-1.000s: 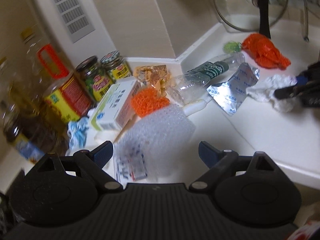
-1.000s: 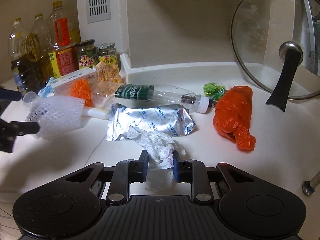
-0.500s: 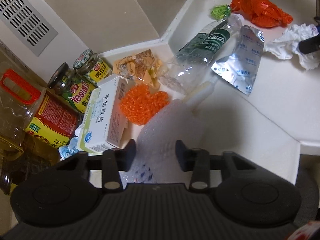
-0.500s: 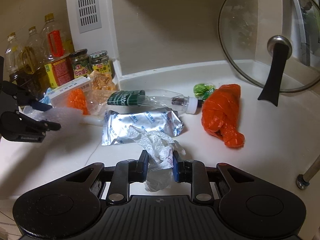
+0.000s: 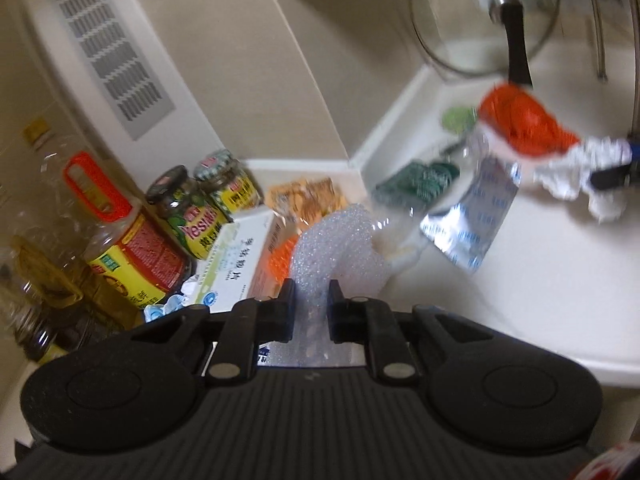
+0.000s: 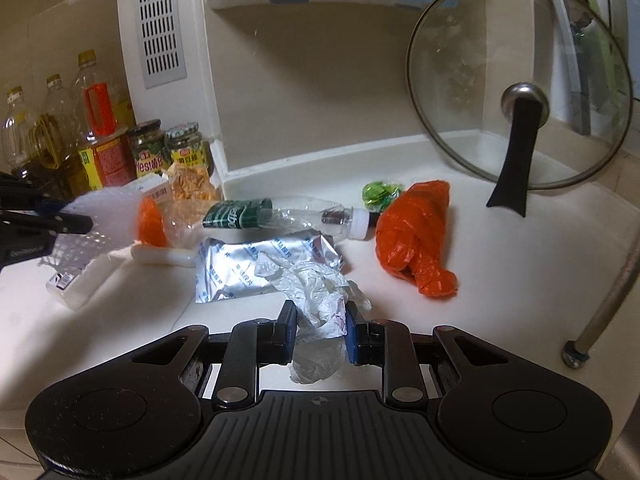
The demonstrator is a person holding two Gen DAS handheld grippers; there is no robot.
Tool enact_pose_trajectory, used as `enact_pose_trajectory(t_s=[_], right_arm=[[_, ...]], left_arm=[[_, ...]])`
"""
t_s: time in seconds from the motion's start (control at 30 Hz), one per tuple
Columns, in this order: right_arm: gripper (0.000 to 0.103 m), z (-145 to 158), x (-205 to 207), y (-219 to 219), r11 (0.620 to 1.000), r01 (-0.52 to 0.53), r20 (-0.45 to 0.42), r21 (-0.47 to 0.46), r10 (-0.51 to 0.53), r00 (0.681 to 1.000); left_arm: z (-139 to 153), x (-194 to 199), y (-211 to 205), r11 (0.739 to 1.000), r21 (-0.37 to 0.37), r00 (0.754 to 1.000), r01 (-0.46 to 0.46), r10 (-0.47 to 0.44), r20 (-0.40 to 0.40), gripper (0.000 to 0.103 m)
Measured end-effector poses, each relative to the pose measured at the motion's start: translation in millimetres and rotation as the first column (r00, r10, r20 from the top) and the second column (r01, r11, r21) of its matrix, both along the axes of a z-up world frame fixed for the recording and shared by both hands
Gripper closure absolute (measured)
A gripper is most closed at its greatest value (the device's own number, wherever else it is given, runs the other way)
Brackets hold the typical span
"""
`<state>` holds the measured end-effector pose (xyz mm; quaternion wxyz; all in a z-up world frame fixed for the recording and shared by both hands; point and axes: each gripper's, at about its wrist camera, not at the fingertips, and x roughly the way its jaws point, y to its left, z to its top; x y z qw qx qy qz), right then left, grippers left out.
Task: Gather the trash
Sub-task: 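Grasp the crumpled white tissue with the right gripper while the left gripper grasps the bubble wrap, then carry the tissue and bubble wrap down over the wastebasket with both grippers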
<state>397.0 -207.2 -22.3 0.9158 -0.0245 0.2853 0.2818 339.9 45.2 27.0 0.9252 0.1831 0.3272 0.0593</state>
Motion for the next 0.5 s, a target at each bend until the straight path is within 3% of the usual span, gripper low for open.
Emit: enact_pose_trajectory(t_s=[0.2,0.5], right_arm=[[0.078,9.7,-26.9,-4.9,1.0,0.012,0.023,0.013,-0.013,1.0],[0.078,22.2,-106.1,0.3,0.999,-0.002,0.004,0.053,0.002,1.0]], left_arm=[[17.8,-42.6,-8.9,0.988,-0.149,0.998,-0.039,0.045,0.037,0.089],[0.6,-133.9,-26.7,0.916,-0.386,0.994,-0.104,0.113,0.003,0.089]])
